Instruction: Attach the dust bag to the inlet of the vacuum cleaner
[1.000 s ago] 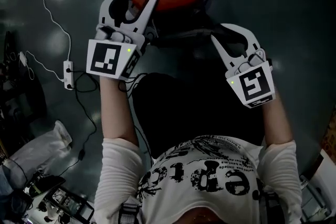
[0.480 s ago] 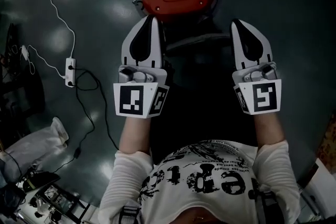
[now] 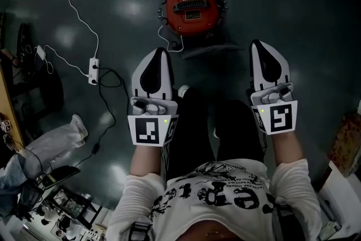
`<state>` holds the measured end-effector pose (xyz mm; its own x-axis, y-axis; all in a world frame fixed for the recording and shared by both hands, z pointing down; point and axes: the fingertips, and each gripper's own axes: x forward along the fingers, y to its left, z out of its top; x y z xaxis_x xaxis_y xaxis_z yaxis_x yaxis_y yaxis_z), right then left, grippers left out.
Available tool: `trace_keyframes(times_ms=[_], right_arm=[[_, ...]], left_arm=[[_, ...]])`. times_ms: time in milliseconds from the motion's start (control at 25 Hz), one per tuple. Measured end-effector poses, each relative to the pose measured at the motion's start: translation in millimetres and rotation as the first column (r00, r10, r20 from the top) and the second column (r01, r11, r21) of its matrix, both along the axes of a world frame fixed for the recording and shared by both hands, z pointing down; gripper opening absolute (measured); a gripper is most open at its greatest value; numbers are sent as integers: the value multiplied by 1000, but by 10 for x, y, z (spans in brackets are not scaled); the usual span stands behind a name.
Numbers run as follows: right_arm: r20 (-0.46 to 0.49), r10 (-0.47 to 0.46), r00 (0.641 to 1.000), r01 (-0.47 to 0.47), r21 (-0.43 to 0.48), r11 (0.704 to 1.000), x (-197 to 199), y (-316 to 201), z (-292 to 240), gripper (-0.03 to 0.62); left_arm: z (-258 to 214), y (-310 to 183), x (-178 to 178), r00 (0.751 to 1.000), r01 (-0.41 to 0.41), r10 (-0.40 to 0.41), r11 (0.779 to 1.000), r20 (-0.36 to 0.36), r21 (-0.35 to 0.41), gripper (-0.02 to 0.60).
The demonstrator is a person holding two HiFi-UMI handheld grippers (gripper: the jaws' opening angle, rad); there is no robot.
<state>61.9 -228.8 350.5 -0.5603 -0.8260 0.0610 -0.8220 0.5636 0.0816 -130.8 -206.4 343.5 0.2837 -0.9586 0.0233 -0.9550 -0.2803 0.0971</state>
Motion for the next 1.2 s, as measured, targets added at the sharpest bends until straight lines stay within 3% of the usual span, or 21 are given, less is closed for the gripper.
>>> trace_keyframes(times_ms=[200, 360, 600, 720, 920, 1080, 1200], right_arm=[[41, 25, 999, -25, -17, 1000, 162, 124, -1193, 2], [9, 40, 999, -39, -71, 997, 308, 480, -2014, 2], [10, 36, 999, -36, 53, 998, 474, 1012, -3272, 2], [29, 27, 999, -30, 99, 995, 556, 1261, -3484, 2], [21, 19, 1000, -21, 100, 995, 618, 1522, -3439, 2], [33, 5, 999, -8, 92, 996, 632, 1711, -3434, 2], [43, -8, 999, 4, 100, 995, 624, 1771, -3473, 2]], left_arm=[[-1074, 247, 80, 1000, 11, -11, 999, -6, -45, 5], [-1929, 631, 338, 1000, 10, -9, 997, 15, -79, 5], [-3161, 1140, 474, 999, 31, -31, 999, 9, 41, 5], [-3332, 1342, 566, 999, 38, -40, 997, 21, 68, 5], [-3410, 1599, 637, 995, 86, -89, 992, 33, 93, 5], [-3390, 1790, 807, 999, 27, -29, 998, 28, 57, 5], [-3401, 1848, 885, 998, 12, -16, 998, 62, 65, 5]])
